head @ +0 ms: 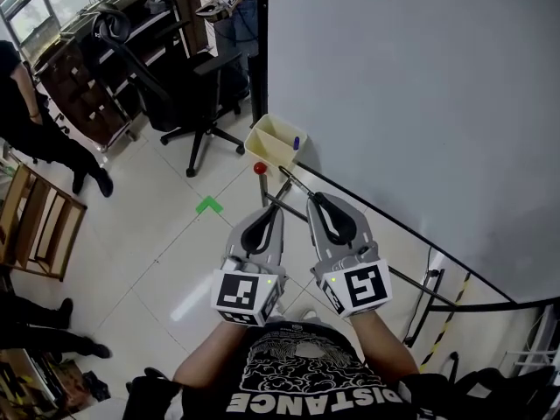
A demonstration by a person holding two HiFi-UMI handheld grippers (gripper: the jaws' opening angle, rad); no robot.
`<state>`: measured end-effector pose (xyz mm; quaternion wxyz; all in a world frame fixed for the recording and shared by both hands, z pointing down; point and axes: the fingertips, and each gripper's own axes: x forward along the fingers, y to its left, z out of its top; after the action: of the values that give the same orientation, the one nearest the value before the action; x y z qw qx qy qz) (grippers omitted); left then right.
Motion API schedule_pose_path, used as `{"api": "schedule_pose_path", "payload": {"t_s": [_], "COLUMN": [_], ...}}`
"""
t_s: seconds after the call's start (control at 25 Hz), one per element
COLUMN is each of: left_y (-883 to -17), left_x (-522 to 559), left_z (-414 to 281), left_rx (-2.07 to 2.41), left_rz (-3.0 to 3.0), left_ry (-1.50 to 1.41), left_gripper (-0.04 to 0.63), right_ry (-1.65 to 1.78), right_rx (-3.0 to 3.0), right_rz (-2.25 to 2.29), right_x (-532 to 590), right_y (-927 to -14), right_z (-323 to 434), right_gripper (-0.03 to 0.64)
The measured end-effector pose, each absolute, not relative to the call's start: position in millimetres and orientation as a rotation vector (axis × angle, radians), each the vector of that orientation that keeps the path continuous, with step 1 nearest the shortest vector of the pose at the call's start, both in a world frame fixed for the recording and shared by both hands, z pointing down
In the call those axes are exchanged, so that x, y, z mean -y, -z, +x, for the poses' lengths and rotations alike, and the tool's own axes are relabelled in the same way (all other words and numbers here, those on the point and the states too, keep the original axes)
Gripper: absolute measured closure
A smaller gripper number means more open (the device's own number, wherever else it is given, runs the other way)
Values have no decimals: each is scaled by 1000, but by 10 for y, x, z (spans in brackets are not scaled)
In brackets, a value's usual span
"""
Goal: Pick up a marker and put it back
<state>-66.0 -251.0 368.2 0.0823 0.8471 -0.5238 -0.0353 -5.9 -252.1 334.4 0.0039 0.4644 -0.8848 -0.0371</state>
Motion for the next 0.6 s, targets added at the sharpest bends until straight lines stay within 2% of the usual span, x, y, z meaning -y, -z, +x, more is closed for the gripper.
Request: {"api": "schedule_pose_path", "payload": {"t_s": [0.6], "left_y": [-3530], "left_x": [2256], "left_z": [-443], "left_rx": [1628], "left_rz": [2561], "left_ry": [129], "left_gripper": [591], "right_ry": [107], "right_rx": [2792], "right_rz": [1414], "right_x": [2261], "right_y": [-3369], "right_z": [123], "right_gripper": [584]}}
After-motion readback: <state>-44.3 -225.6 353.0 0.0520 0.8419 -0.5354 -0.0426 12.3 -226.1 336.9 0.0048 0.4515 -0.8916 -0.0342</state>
